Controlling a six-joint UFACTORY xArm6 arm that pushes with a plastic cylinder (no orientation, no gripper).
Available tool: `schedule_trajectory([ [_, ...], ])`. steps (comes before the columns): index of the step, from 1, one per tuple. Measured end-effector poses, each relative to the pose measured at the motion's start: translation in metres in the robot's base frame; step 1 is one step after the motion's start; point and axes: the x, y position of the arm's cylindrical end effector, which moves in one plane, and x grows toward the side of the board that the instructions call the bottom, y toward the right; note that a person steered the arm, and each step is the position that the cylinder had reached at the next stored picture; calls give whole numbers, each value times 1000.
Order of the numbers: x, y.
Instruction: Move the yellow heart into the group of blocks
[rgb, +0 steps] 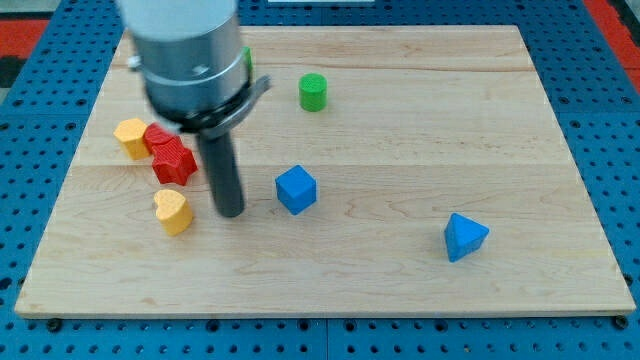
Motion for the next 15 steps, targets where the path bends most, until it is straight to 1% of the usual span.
schedule_trajectory([
  [1, 7, -22],
  [2, -13, -44],
  [3, -38, -38],
  [4, -20, 8],
  [5, -6, 14],
  [6, 5, -28],
  [7, 16, -42],
  [8, 3, -83],
  [10, -37, -89],
  [11, -46, -77],
  [12, -15, -68],
  [13, -12, -7],
  [14, -23, 15],
  [15, -94, 41],
])
